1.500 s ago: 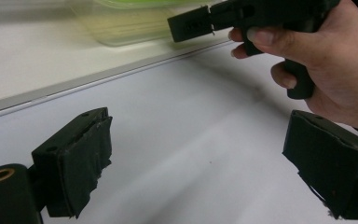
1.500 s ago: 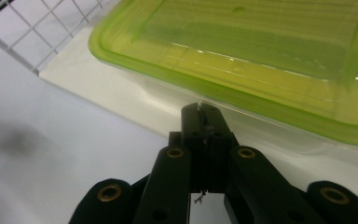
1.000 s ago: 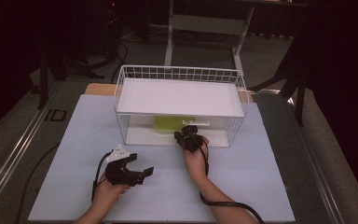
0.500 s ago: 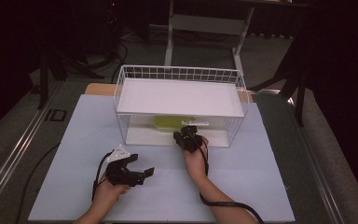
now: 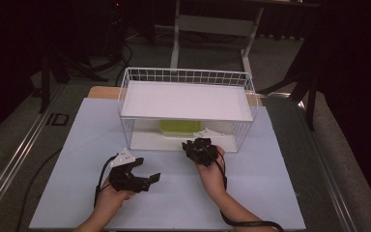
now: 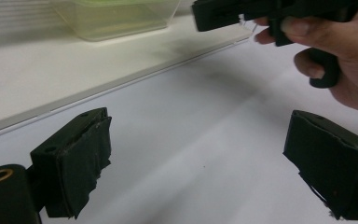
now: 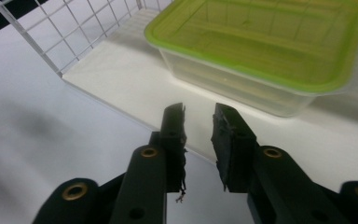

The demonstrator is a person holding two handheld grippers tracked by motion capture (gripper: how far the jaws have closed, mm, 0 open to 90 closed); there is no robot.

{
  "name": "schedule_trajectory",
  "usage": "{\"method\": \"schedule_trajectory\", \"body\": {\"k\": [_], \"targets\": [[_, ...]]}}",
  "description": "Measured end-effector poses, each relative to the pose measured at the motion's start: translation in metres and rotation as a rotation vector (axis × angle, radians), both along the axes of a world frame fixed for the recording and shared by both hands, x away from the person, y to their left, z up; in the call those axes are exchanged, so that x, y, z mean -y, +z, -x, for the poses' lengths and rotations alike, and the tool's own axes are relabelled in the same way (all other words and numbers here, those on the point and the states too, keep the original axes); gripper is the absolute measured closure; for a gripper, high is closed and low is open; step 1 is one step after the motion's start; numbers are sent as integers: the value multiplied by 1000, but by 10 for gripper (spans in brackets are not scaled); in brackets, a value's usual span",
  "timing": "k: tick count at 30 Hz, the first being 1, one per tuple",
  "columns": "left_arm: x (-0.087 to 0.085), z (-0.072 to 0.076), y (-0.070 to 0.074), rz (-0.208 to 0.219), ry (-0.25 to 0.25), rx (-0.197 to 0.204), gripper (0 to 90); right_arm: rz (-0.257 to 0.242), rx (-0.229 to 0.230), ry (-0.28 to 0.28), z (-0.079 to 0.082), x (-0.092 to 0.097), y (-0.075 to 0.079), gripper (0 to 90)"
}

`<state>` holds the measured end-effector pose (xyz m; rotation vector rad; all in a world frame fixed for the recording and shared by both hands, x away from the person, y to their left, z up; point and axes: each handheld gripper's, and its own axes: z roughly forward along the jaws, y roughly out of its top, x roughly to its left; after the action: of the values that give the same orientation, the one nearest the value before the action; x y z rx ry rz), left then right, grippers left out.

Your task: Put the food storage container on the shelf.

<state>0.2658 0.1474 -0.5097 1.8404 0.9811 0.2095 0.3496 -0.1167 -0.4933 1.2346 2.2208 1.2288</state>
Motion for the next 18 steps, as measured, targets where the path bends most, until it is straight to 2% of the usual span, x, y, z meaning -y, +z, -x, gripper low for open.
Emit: {"method": "schedule_trajectory", "body": {"k": [2,4,5,7,8,9,12,18], "targets": [[-1,1,1,-4,-5,1,83,-10,7,0,3,5,4,654],[-2,3,2,2,-10,-1,83,-32,6,9,6,9,6,547],[-3,4,3,4,-11,-1,83,-47,11,17,9,12,7,461],[-4,4,3,4,-12,-3,82,-55,15,22,11,12,8,429],[-4,5,3,4,-16,-5,83,-59,15,33,14,13,8,383],[-5,5,3,5,-21,-4,82,-70,15,55,19,14,7,286],[-6,7,5,-6,-34,1,83,-105,14,88,25,16,7,199],[-9,10,9,0,-47,11,82,-113,21,139,33,21,5,148]]}}
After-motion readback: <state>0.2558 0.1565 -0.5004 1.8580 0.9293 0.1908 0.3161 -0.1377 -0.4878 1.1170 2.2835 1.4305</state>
